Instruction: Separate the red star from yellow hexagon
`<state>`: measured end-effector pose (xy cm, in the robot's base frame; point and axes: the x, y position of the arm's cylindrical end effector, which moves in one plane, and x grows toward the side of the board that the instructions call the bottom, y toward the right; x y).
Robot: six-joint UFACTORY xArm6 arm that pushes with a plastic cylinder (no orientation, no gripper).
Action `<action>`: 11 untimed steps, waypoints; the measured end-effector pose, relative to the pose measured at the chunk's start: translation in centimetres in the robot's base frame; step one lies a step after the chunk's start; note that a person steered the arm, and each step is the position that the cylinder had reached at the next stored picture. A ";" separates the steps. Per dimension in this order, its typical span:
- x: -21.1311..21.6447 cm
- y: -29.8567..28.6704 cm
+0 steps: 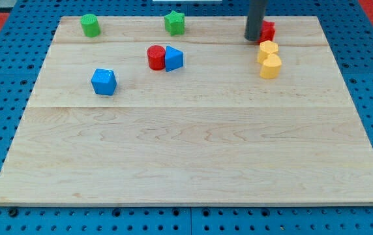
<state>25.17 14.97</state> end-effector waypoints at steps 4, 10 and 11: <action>1.0 1.5; 1.1 3.7; 3.2 3.6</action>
